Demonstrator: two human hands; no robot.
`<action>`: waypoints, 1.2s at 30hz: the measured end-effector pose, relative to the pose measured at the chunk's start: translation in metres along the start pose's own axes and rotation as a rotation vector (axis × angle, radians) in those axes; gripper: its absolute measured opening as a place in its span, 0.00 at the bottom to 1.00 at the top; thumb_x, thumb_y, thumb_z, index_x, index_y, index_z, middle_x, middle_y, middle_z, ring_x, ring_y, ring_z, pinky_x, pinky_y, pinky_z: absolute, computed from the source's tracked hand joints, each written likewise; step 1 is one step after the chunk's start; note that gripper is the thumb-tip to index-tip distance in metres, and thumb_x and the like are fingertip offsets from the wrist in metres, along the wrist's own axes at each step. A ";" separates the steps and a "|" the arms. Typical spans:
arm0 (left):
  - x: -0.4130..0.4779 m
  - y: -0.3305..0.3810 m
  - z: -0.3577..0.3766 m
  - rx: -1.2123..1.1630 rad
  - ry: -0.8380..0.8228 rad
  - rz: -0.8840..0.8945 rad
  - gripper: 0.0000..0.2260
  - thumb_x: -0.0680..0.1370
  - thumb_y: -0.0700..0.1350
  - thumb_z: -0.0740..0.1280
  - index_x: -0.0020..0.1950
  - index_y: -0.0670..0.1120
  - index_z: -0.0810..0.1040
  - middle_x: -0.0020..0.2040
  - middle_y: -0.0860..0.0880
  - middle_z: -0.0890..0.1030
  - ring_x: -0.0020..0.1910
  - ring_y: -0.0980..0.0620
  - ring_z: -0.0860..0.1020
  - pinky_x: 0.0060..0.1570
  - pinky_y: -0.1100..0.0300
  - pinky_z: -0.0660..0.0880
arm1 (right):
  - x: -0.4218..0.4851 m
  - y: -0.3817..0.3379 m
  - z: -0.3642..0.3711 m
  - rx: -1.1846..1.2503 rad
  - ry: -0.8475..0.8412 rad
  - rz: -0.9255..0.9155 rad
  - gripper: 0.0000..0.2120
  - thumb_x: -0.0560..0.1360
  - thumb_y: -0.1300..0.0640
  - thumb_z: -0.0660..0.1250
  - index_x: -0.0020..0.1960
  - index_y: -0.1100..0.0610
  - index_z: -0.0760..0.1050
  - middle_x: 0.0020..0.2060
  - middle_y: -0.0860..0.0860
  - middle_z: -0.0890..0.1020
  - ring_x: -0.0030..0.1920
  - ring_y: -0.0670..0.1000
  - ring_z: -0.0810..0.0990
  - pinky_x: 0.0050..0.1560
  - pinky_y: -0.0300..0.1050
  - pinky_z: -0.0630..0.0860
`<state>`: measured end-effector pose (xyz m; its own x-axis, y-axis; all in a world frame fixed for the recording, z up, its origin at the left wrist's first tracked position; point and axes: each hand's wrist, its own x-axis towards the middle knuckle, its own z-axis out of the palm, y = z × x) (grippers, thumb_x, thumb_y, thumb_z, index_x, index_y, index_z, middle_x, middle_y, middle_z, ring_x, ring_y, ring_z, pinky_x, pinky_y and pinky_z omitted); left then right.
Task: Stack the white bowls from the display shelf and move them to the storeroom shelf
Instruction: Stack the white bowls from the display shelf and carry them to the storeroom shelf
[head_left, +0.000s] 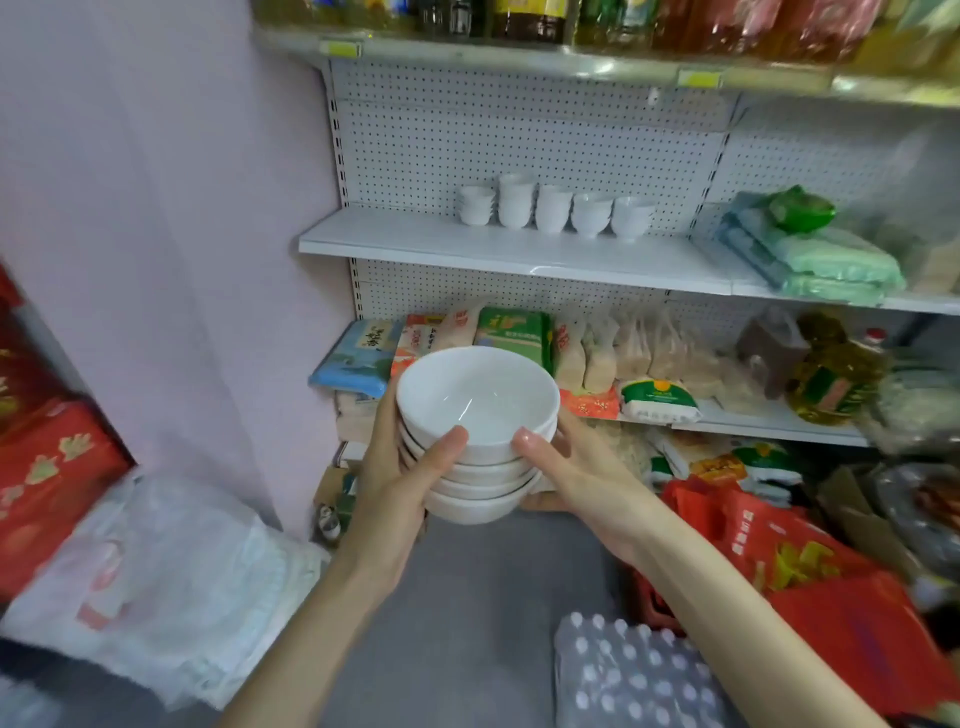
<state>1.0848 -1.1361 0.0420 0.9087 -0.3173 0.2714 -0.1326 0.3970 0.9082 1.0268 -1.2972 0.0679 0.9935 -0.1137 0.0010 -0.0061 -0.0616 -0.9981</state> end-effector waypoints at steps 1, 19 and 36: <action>0.023 -0.009 -0.002 -0.002 -0.001 -0.012 0.36 0.66 0.52 0.74 0.72 0.53 0.67 0.66 0.52 0.78 0.66 0.51 0.75 0.68 0.43 0.70 | 0.023 0.002 -0.007 0.012 -0.001 0.005 0.24 0.67 0.41 0.72 0.61 0.41 0.71 0.57 0.42 0.81 0.54 0.42 0.81 0.49 0.50 0.82; 0.464 -0.143 -0.018 0.032 -0.111 -0.087 0.41 0.60 0.58 0.80 0.71 0.58 0.69 0.66 0.53 0.77 0.67 0.51 0.74 0.68 0.42 0.69 | 0.437 0.026 -0.129 0.051 0.158 0.013 0.27 0.67 0.39 0.71 0.64 0.44 0.70 0.56 0.43 0.81 0.54 0.41 0.81 0.52 0.49 0.81; 0.770 -0.244 -0.052 0.071 0.042 -0.151 0.30 0.61 0.61 0.70 0.62 0.58 0.68 0.59 0.57 0.77 0.53 0.65 0.79 0.50 0.65 0.76 | 0.775 0.062 -0.210 0.040 0.010 0.023 0.33 0.64 0.41 0.74 0.67 0.46 0.69 0.57 0.45 0.80 0.56 0.44 0.80 0.53 0.48 0.81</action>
<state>1.8369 -1.4326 0.0129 0.9360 -0.3316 0.1177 -0.0194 0.2852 0.9583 1.7730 -1.5973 0.0196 0.9920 -0.1247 -0.0217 -0.0243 -0.0194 -0.9995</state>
